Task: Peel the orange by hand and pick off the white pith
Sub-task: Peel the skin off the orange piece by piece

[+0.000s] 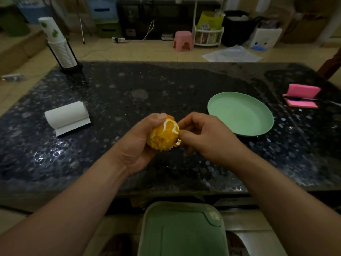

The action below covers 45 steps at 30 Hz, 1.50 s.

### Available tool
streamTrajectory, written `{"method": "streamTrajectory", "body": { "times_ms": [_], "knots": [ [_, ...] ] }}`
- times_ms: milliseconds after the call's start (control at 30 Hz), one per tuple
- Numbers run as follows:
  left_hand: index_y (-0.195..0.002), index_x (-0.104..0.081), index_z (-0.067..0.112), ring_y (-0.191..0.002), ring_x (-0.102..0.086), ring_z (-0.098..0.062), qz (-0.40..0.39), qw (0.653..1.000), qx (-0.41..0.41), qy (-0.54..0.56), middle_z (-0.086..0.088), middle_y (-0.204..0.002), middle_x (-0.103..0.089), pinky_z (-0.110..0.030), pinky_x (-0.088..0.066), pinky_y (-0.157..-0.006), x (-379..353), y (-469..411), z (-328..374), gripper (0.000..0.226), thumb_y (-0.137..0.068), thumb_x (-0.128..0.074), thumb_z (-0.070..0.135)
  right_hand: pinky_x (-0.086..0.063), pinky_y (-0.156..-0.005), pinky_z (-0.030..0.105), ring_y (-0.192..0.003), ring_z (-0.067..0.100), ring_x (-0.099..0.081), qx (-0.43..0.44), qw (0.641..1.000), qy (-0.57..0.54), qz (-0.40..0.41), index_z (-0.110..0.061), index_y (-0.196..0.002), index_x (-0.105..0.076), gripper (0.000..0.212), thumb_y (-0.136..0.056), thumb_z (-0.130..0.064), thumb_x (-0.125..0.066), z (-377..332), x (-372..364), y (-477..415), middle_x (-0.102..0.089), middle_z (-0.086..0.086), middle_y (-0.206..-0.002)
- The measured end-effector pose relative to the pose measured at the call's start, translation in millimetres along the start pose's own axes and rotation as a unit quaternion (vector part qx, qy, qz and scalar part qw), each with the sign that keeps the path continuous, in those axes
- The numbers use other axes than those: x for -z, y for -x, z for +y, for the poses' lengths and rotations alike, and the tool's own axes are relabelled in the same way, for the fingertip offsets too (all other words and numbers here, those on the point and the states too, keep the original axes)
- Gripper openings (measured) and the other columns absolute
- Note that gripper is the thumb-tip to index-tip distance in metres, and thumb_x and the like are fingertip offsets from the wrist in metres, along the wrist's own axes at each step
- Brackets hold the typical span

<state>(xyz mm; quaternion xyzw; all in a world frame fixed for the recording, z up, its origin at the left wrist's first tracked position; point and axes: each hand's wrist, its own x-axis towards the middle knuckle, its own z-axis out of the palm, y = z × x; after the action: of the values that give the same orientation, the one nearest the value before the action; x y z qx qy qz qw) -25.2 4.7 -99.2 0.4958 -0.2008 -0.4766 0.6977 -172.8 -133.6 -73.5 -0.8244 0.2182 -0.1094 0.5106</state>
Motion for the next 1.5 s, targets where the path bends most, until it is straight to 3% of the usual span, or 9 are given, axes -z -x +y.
{"method": "streamTrajectory", "body": {
  "times_ms": [167, 400, 633, 767, 967, 1067, 1200, 1333, 1500],
  "knots": [
    [-0.113, -0.067, 0.011, -0.083, -0.066, -0.019, -0.013, 0.997, -0.019, -0.07, -0.007, -0.094, -0.069, -0.031, -0.057, -0.069, -3.4, 0.5, -2.5, 0.035, -0.085, -0.068, 0.032, -0.065, -0.068, 0.039, -0.067, 0.015, -0.075, -0.001, 0.999, 0.04, -0.004, -0.02, -0.097, -0.071, 0.006, -0.097, -0.024, -0.076, 1.6, 1.9, 2.9, -0.078, -0.002, -0.076],
    [-0.12, -0.068, 0.008, -0.093, -0.065, -0.025, -0.019, 0.999, -0.01, -0.027, -0.015, -0.106, -0.066, -0.038, -0.056, -0.08, -1.9, -0.3, -7.9, 0.056, -0.075, -0.076, 0.04, -0.062, -0.066, 0.054, -0.07, 0.03, -0.074, 0.016, 1.0, 0.011, 0.017, -0.016, -0.091, -0.068, 0.01, -0.09, -0.012, -0.076, 4.2, -3.6, 2.8, -0.076, 0.008, -0.074],
    [-0.102, -0.077, 0.012, -0.085, -0.069, -0.02, -0.013, 0.999, 0.02, 0.041, -0.01, -0.097, -0.072, -0.034, -0.057, -0.077, -8.8, 1.5, -6.9, 0.032, -0.084, -0.067, 0.036, -0.054, -0.06, 0.034, -0.064, 0.019, -0.066, -0.015, 0.997, -0.077, 0.003, -0.003, -0.096, -0.068, 0.006, -0.091, -0.002, -0.07, 4.0, 0.5, -0.2, -0.075, 0.018, -0.08],
    [-0.121, -0.063, 0.009, -0.088, -0.066, -0.022, -0.005, 0.998, 0.023, 0.063, -0.011, -0.1, -0.067, -0.035, -0.058, -0.078, -6.0, 0.4, -4.3, 0.05, -0.082, -0.071, 0.04, -0.059, -0.061, 0.031, -0.068, 0.019, -0.07, -0.026, 0.993, -0.111, -0.022, -0.001, -0.104, -0.068, 0.009, -0.099, -0.009, -0.07, 5.2, 4.6, -0.4, -0.077, 0.01, -0.083],
    [-0.086, -0.077, 0.023, -0.084, -0.064, -0.018, -0.001, 1.0, 0.017, -0.012, -0.005, -0.089, -0.067, -0.037, -0.051, -0.081, -6.7, 1.8, -1.7, 0.019, -0.085, -0.068, 0.039, -0.061, -0.066, 0.041, -0.072, 0.014, -0.072, 0.01, 0.991, 0.124, -0.056, -0.026, -0.092, -0.069, 0.014, -0.099, -0.036, -0.065, 1.9, 8.5, 6.1, -0.075, 0.0, -0.081],
    [-0.102, -0.065, 0.016, -0.079, -0.061, -0.016, -0.008, 0.998, 0.016, -0.062, -0.005, -0.088, -0.063, -0.031, -0.052, -0.067, -8.8, 1.3, -5.4, 0.039, -0.078, -0.077, 0.045, -0.054, -0.063, 0.044, -0.064, 0.013, -0.061, 0.026, 0.98, 0.19, -0.052, -0.022, -0.083, -0.064, 0.023, -0.097, -0.04, -0.062, 1.9, 4.4, 7.9, -0.067, -0.002, -0.074],
    [-0.123, -0.062, 0.004, -0.09, -0.064, -0.023, -0.004, 0.986, 0.054, -0.158, -0.012, -0.105, -0.066, -0.033, -0.056, -0.074, -12.4, 1.5, 1.2, 0.072, -0.088, -0.07, 0.066, -0.052, -0.06, 0.043, -0.06, 0.013, -0.058, 0.034, 0.98, 0.194, -0.01, -0.022, -0.08, -0.063, 0.023, -0.097, -0.037, -0.066, 5.8, 5.4, 8.6, -0.064, -0.002, -0.069],
    [-0.124, -0.067, 0.007, -0.089, -0.068, -0.021, 0.033, 0.982, 0.064, -0.173, -0.01, -0.103, -0.072, -0.035, -0.058, -0.077, -12.1, -1.6, -0.6, 0.056, -0.099, -0.059, 0.057, -0.051, -0.061, 0.045, -0.061, 0.016, -0.057, 0.051, 0.972, 0.229, -0.008, -0.026, -0.076, -0.056, 0.023, -0.096, -0.033, -0.064, 7.4, 0.9, 10.2, -0.061, -0.003, -0.068],
    [-0.109, -0.07, 0.008, -0.087, -0.067, -0.024, 0.012, 0.978, 0.058, -0.199, -0.009, -0.094, -0.072, -0.042, -0.054, -0.081, -9.8, 0.0, -2.7, 0.057, -0.087, -0.075, 0.061, -0.053, -0.063, 0.045, -0.067, 0.017, -0.06, 0.044, 0.956, 0.286, -0.045, -0.026, -0.083, -0.057, 0.023, -0.099, -0.042, -0.055, 9.4, -3.7, 5.8, -0.063, -0.004, -0.075]
  ]
}}
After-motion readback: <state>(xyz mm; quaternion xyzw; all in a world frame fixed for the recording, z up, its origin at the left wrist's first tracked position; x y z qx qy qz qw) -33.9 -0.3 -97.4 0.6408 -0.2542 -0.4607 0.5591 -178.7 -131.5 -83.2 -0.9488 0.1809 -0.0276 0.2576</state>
